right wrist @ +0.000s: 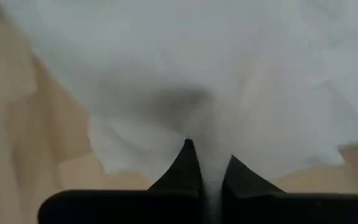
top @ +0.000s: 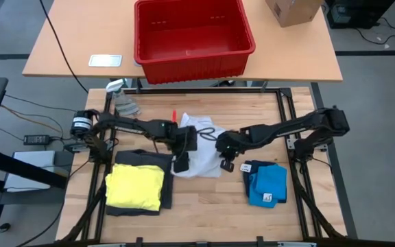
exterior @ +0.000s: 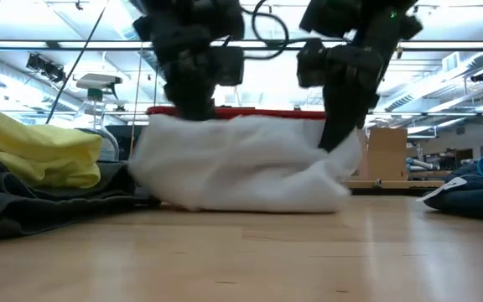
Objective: Fold Laundry from Bin
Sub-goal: Fold the white shirt
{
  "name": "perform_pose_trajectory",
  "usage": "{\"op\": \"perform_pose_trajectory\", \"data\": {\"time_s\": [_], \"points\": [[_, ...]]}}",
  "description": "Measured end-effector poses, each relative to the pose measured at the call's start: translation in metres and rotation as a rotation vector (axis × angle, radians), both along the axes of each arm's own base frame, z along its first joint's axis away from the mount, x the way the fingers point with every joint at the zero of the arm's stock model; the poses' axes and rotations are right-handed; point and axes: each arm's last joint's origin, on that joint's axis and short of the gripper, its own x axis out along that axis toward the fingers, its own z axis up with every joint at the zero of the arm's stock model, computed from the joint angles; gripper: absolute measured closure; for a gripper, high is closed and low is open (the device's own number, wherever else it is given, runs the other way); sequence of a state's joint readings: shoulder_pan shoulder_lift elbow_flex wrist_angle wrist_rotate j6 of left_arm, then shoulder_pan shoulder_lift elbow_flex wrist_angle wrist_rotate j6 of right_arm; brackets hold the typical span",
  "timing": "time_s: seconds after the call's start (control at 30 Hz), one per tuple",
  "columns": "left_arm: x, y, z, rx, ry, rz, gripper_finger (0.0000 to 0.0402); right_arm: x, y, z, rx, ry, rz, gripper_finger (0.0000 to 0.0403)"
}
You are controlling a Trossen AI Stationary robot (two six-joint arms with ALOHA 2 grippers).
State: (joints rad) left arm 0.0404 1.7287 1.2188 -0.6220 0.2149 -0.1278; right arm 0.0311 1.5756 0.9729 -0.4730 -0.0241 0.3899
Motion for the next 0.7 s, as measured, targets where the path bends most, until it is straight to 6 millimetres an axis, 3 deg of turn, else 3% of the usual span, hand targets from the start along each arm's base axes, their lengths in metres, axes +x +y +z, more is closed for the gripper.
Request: {"op": "perform_pose_trajectory", "data": {"time_s": [0.23,0.37,0.43,0.57,0.7], "points": [[0.016,0.017,0.061,0.047,-0.105,0.010,0.0400,-0.030,-0.009,0.065,-0.210,0.005,-0.033,0.0390],[0.019,0.019,0.098,0.057,-0.151,0.005,0.0400,-0.044,-0.010,0.101,-0.217,-0.087,-0.061,0.0390],[0.019,0.016,0.112,0.056,-0.173,0.001,0.0400,-0.050,-0.009,0.109,-0.207,-0.121,-0.075,0.0390],[0.020,0.007,0.121,0.009,-0.189,0.033,0.0401,-0.054,-0.007,0.111,-0.113,-0.121,-0.132,0.0390],[0.017,-0.016,0.106,-0.065,-0.109,-0.014,0.0401,-0.048,0.017,0.105,0.059,-0.103,-0.134,0.0390]]}}
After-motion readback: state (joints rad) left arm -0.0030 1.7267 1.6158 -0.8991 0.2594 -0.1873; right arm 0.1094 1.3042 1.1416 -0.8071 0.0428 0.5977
